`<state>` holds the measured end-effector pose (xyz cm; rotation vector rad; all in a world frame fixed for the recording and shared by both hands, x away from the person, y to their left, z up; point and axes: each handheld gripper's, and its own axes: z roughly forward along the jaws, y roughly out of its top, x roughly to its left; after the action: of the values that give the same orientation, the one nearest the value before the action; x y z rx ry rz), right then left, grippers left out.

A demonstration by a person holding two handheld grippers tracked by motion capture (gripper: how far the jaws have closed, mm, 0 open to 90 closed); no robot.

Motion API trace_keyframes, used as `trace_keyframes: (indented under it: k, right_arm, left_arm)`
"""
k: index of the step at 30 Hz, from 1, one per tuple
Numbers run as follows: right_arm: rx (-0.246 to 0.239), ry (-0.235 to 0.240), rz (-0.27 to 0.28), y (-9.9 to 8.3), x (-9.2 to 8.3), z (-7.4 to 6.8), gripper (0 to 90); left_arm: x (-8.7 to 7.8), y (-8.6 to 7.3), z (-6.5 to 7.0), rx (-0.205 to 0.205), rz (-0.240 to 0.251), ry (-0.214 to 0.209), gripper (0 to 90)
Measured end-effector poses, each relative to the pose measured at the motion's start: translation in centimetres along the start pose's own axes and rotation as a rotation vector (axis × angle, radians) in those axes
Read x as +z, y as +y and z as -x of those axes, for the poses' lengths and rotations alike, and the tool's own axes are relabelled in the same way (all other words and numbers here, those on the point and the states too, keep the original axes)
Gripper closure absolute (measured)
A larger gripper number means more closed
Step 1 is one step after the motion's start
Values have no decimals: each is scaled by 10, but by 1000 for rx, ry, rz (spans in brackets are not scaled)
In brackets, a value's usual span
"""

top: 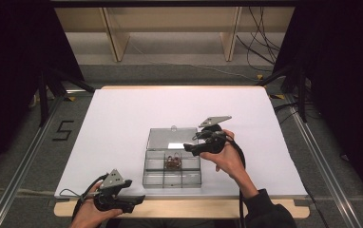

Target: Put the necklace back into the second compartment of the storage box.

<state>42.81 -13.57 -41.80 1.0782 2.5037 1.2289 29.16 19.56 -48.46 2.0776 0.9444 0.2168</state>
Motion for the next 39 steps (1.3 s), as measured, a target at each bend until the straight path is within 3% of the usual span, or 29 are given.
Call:
trace_keyframes:
  k: [2, 7, 8, 11, 19, 21, 22, 38, 39]
  right_arm:
    - [26, 9, -3, -3, -1, 5, 215]
    - [16, 11, 17, -8, -4, 17, 201]
    - [52, 19, 6, -9, -5, 17, 189]
    - [48, -14, 11, -12, -8, 25, 166]
    - [86, 6, 9, -21, -9, 36, 165]
    - [100, 11, 14, -24, -9, 38, 165]
    - [135, 9, 9, -27, -10, 40, 164]
    - [156, -2, 12, -39, -17, 55, 167]
    - [156, -2, 12, -39, -17, 55, 167]
  left_arm:
    - [1, 0, 0, -1, 10, -3, 235]
    - [1, 0, 0, 6, 9, -2, 235]
    - [0, 0, -2, 16, -10, 8, 235]
    - [0, 0, -1, 0, 2, 2, 233]
    - [1, 0, -2, -6, 7, -6, 229]
    - [1, 1, -2, -6, 4, -7, 228]
    - [1, 1, -2, -5, 0, -5, 227]
    - [2, 3, -2, -10, 2, -3, 221]
    - [1, 3, -3, 5, 3, -1, 221]
